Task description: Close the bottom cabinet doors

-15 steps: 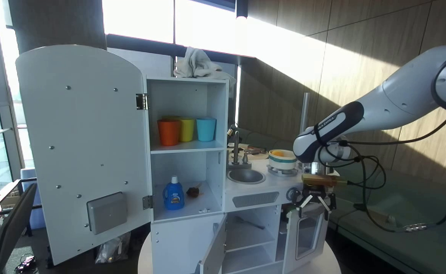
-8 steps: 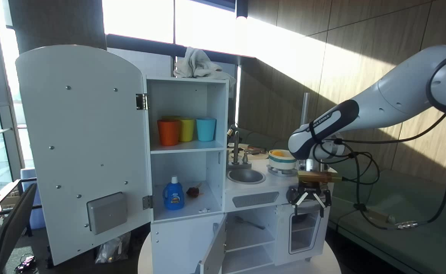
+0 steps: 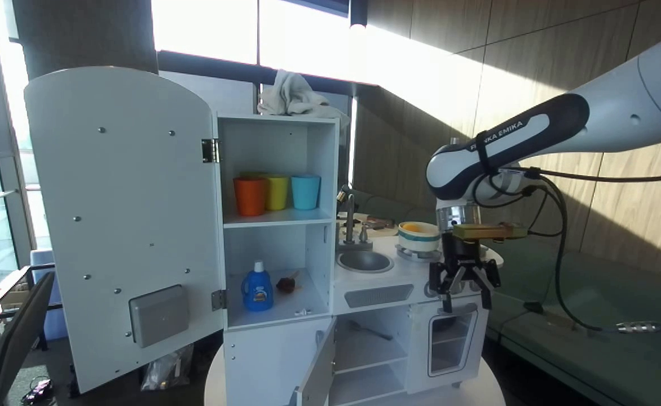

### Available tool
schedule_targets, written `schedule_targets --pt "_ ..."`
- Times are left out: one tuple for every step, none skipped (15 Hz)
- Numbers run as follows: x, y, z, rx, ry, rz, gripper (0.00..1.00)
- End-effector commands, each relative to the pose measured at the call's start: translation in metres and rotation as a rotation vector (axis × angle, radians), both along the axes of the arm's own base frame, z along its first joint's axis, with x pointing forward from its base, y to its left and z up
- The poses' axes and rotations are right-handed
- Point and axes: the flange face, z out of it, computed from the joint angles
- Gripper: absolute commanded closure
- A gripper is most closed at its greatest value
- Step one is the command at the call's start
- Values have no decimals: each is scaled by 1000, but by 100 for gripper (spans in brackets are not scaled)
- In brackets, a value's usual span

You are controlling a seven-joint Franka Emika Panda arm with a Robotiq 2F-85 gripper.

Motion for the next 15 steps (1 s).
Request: schedule_targets --pt "-22 70 31 -61 -5 183 0" --pt "-22 96 36 -66 0 246 0" --pt "-23 117 38 -82 -1 290 0" --pt "-22 141 38 -106 -2 344 0" --pt "-22 161 39 -126 -4 393 0" --pt "-21 180 39 -146 -17 435 0" --pt "-19 197 38 -156 -22 477 0" --pt "-18 212 38 -162 -33 513 0" --pt "-16 226 35 -157 -45 551 0" --pt "-13 237 30 -162 -57 586 0" --pt "-10 245 27 -166 -66 614 0" --pt "-6 254 22 -165 -73 642 0" --pt "-3 262 18 -168 -79 667 0" --pt "0 271 16 -168 -99 696 0" --pt "1 279 16 -153 -111 732 0"
